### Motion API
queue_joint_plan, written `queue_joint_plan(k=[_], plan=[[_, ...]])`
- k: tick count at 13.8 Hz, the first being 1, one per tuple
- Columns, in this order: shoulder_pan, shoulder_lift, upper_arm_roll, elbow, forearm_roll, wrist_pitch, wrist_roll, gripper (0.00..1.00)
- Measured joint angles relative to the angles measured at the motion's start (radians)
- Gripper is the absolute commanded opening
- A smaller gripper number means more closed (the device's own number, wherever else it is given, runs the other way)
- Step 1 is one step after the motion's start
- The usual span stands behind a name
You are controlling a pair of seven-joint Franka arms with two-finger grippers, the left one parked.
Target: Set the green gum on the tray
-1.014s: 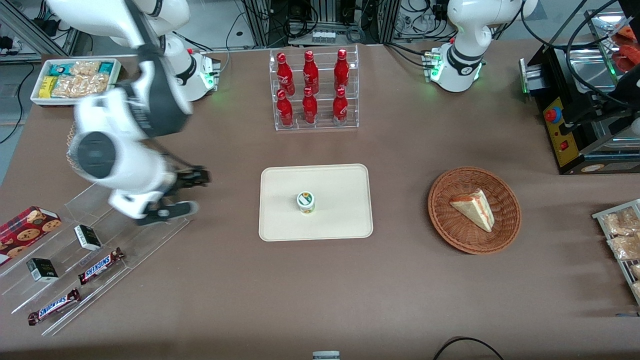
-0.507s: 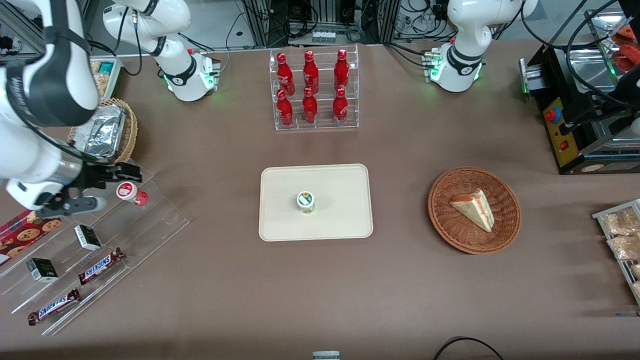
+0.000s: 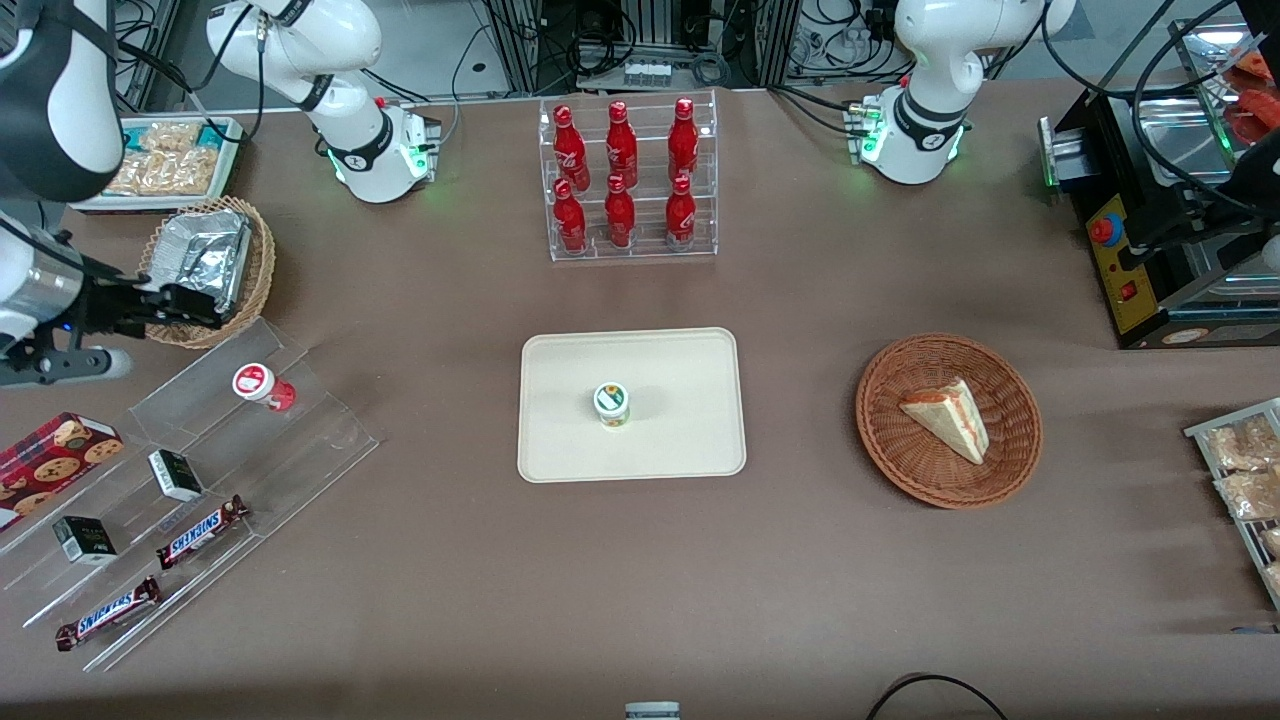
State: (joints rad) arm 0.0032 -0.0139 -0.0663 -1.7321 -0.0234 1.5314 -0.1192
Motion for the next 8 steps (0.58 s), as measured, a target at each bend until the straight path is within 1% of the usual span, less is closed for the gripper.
queue_joint_plan(k=[4,8], plan=[[-0.022,-0.035,0.003,0.000,-0.009,-0.054,0.001,1.00],[-0.028,-0.037,0.006,0.000,-0.009,-0.060,0.047,1.00]])
